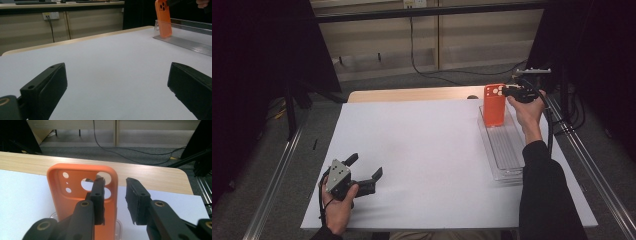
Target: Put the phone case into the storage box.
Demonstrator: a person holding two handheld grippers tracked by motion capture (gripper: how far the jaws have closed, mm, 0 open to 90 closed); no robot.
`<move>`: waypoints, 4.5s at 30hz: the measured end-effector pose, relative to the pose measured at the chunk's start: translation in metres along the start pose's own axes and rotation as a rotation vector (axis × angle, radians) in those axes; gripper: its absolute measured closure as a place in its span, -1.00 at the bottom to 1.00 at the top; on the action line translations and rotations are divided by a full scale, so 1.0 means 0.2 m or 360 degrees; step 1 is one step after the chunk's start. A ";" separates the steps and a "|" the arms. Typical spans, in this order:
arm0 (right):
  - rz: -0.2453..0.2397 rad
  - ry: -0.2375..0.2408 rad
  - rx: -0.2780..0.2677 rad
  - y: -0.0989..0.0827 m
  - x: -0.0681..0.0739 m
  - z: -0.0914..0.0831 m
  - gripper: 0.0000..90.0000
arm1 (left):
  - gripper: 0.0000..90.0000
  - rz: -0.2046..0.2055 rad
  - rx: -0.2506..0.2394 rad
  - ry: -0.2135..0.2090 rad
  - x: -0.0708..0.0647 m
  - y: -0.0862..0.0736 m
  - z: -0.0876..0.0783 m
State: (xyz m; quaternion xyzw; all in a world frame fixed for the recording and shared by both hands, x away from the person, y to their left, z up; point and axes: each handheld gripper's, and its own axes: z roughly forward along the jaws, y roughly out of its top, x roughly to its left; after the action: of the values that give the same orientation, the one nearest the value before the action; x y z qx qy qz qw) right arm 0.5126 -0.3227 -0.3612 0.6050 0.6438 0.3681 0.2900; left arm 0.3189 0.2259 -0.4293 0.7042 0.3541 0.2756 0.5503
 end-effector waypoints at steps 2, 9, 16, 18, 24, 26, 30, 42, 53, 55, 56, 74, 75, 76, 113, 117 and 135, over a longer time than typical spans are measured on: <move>0.0005 -0.0005 -0.0005 0.00 0.00 0.00 0.42 | -0.94 0.0001 0.0002 -0.0001 0.00 0.00 0.00; 0.0004 0.0010 -0.0019 0.00 0.00 -0.02 0.25 | -0.94 -0.0003 -0.0005 0.0001 0.00 0.00 0.00; 0.0006 0.0015 -0.0039 -0.02 0.00 -0.03 0.03 | -0.94 -0.0011 -0.0007 0.0002 0.00 0.00 0.00; 0.0008 0.0025 -0.0046 -0.02 0.00 -0.03 -0.04 | -0.94 -0.0014 -0.0007 0.0003 0.00 0.00 0.00; 0.0002 0.0048 -0.0076 -0.03 0.01 -0.04 -0.28 | -0.94 -0.0015 -0.0011 0.0014 0.01 0.01 0.01; -0.0005 0.0052 -0.0081 -0.03 0.01 -0.04 -0.36 | -0.94 -0.0020 -0.0009 0.0016 0.00 0.01 0.02; -0.0012 0.0068 -0.0101 -0.03 0.02 -0.05 -0.44 | -0.94 -0.0021 0.0002 0.0013 0.00 0.01 0.03; 0.0026 0.0085 -0.0169 -0.08 0.06 -0.05 -0.65 | -0.94 -0.0027 -0.0009 0.0037 0.01 0.00 0.00; -0.0007 0.0081 -0.0230 -0.13 0.08 -0.11 -0.80 | -0.94 -0.0029 -0.0024 0.0044 0.02 0.00 -0.03; -0.0011 0.0085 -0.0228 -0.13 0.08 -0.12 -0.82 | -0.94 -0.0028 -0.0027 0.0043 0.02 0.00 -0.03; 0.0003 0.0091 -0.0236 -0.14 0.08 -0.12 -0.83 | -0.94 -0.0028 -0.0029 0.0038 0.02 0.00 -0.03; -0.0065 0.0075 -0.0417 -0.24 0.13 -0.21 -0.81 | -0.94 -0.0035 -0.0048 0.0048 0.02 0.01 -0.04; -0.0072 0.0083 -0.0435 -0.25 0.13 -0.22 -0.81 | -0.94 -0.0032 -0.0048 0.0048 0.02 0.01 -0.04; -0.0081 0.0079 -0.0453 -0.25 0.14 -0.23 -0.81 | -0.94 -0.0033 -0.0048 0.0048 0.02 0.01 -0.04; -0.0207 0.0151 -0.0665 -0.44 0.23 -0.53 -0.92 | -0.94 -0.0047 -0.0079 0.0078 0.02 0.01 -0.07; -0.0211 0.0165 -0.0660 -0.46 0.24 -0.56 -0.92 | -0.94 -0.0047 -0.0082 0.0087 0.02 0.01 -0.08; -0.0242 0.0164 -0.0654 -0.59 0.25 -0.67 -0.96 | -0.94 -0.0057 -0.0101 0.0095 0.02 0.01 -0.09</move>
State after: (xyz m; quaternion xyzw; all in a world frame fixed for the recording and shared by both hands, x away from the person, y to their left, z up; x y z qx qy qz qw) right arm 0.3307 -0.2894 -0.3793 0.4633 0.6130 0.4990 0.4007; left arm 0.3070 0.2396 -0.4236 0.6715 0.3739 0.2977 0.5663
